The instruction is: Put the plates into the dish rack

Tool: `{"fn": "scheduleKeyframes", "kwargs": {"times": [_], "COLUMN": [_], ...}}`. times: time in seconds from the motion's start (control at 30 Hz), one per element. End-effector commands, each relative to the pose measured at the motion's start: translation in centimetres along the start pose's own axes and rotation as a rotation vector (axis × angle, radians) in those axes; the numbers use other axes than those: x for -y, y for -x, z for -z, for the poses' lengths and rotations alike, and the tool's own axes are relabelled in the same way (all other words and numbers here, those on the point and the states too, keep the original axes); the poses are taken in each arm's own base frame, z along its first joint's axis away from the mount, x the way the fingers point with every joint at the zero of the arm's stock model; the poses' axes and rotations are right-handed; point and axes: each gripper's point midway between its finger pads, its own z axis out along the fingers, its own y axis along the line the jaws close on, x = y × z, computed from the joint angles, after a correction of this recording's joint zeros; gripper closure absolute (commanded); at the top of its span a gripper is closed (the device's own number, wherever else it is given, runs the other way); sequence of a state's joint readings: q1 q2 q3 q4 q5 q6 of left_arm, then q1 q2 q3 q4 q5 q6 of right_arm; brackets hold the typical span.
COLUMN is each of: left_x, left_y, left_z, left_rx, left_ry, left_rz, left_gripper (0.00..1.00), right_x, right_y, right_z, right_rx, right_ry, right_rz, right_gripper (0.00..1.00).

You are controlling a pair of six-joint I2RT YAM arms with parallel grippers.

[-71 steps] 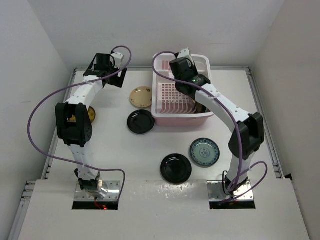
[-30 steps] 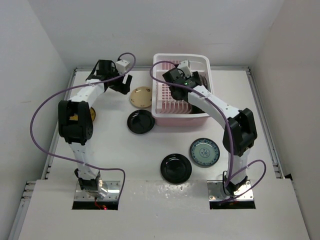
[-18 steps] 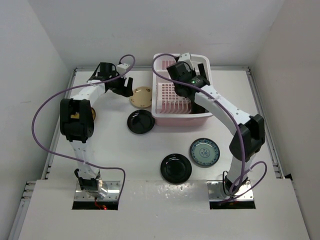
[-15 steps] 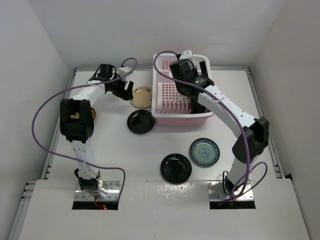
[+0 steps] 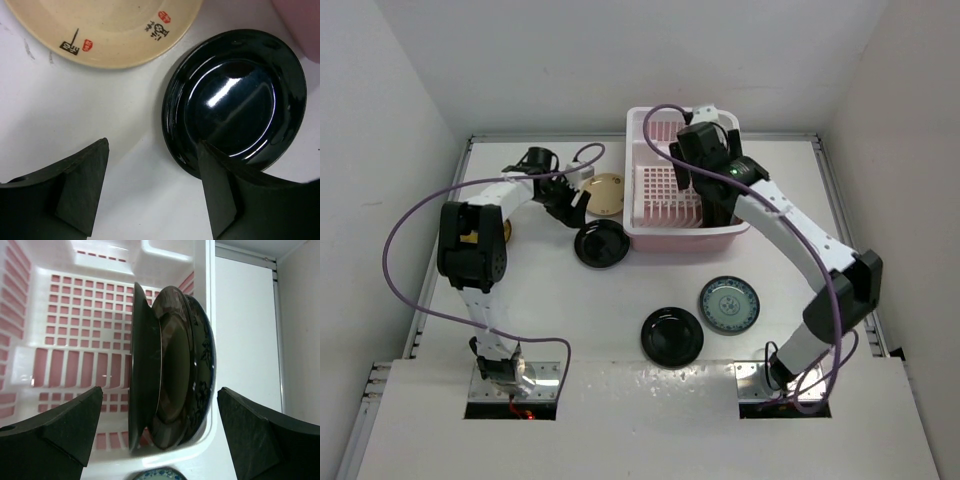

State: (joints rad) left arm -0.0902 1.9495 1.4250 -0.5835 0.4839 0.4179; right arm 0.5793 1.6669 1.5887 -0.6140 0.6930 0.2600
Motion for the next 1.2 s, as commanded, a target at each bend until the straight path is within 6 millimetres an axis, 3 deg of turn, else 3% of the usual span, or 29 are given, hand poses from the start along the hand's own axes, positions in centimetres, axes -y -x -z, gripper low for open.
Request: {"fn": "scheduleKeyframes", "kwargs": {"times": [0.0, 0.07, 0.13, 0.2, 0.27, 0.3, 0.4, 0.43, 0.53, 0.57, 0.67, 0.83, 0.87, 0.9, 0.97, 1.0, 1.03, 1.1, 1.13, 1.17], "left_x": [1.4, 2.1, 2.8, 3.6, 3.2, 3.0, 2.8, 3.0, 3.5, 3.8, 3.9, 4.8, 5.3, 6.0, 8.2, 8.9, 11.1, 13.0, 14.1, 14.9], "left_y": [-0.5, -1.4, -1.7, -2.6, -3.7, -4.3, -4.7, -5.2, -5.9, -6.5, -6.3, -4.0, -2.6, -1.1, 0.6, 1.2, 1.6, 3.0, 3.0, 3.3], "left_z": [0.6, 0.2, -0.4, -1.5, -2.7, -3.0, -3.5, -3.6, -3.6, -3.6, -2.5, 2.3, 3.5, 5.4, 8.3, 9.6, 11.6, 13.9, 15.1, 15.5], "left_rx": [-0.014, -0.032, -0.039, -0.081, -0.134, -0.155, -0.175, -0.185, -0.192, -0.204, -0.187, -0.116, -0.077, -0.028, 0.03, 0.059, 0.104, 0.169, 0.185, 0.213], "left_ry": [-0.056, -0.095, -0.124, -0.135, -0.117, -0.103, -0.095, -0.101, -0.119, -0.125, -0.112, -0.124, -0.139, -0.137, -0.211, -0.233, -0.307, -0.351, -0.38, -0.414], "left_rz": [-0.025, -0.015, -0.012, -0.021, -0.02, 0.008, 0.035, 0.041, 0.041, 0.048, 0.047, -0.101, -0.143, -0.2, -0.311, -0.341, -0.402, -0.466, -0.488, -0.487], "left_gripper": [0.26, 0.26, 0.26, 0.26, 0.26, 0.27, 0.37, 0.46, 0.59, 0.73, 1.0, 1.0, 1.0, 1.0, 1.0, 1.0, 1.0, 1.0, 1.0, 1.0], "right_x": [2.2, 2.5, 4.2, 5.1, 5.4, 5.6, 5.1, 5.0, 4.3, 4.3, 2.2, -5.2, -6.8, -9.0, -11.8, -13.5, -14.5, -17.6, -18.6, -19.5], "right_y": [3.8, 2.6, 2.6, 1.2, 0.7, -0.5, -1.9, -2.4, -4.6, -4.9, -6.4, -6.1, -5.6, -5.2, -4.0, -3.3, -2.0, -2.9, -1.1, -1.3], "right_z": [5.6, 6.1, 8.3, 9.0, 9.4, 9.8, 10.3, 10.7, 10.9, 11.1, 11.5, 13.6, 13.3, 14.8, 14.2, 15.2, 14.6, 13.1, 13.0, 12.1], "right_rx": [0.143, 0.132, 0.174, 0.175, 0.185, 0.18, 0.177, 0.172, 0.135, 0.133, 0.097, 0.089, 0.098, 0.118, 0.127, 0.142, 0.149, 0.077, 0.11, 0.09], "right_ry": [0.094, 0.101, 0.105, 0.094, 0.087, 0.088, 0.104, 0.111, 0.116, 0.12, 0.222, 0.634, 0.686, 0.84, 0.923, 1.026, 1.045, 1.131, 1.174, 1.185], "right_rz": [-0.158, -0.164, -0.219, -0.236, -0.254, -0.248, -0.248, -0.256, -0.235, -0.242, -0.233, -0.08, -0.043, -0.001, 0.038, 0.056, 0.055, 0.064, 0.05, 0.047], "right_gripper": [0.05, 0.05, 0.05, 0.06, 0.07, 0.07, 0.09, 0.1, 0.1, 0.1, 0.1, 0.1, 0.09, 0.09, 0.07, 0.07, 0.07, 0.07, 0.07, 0.07]}}
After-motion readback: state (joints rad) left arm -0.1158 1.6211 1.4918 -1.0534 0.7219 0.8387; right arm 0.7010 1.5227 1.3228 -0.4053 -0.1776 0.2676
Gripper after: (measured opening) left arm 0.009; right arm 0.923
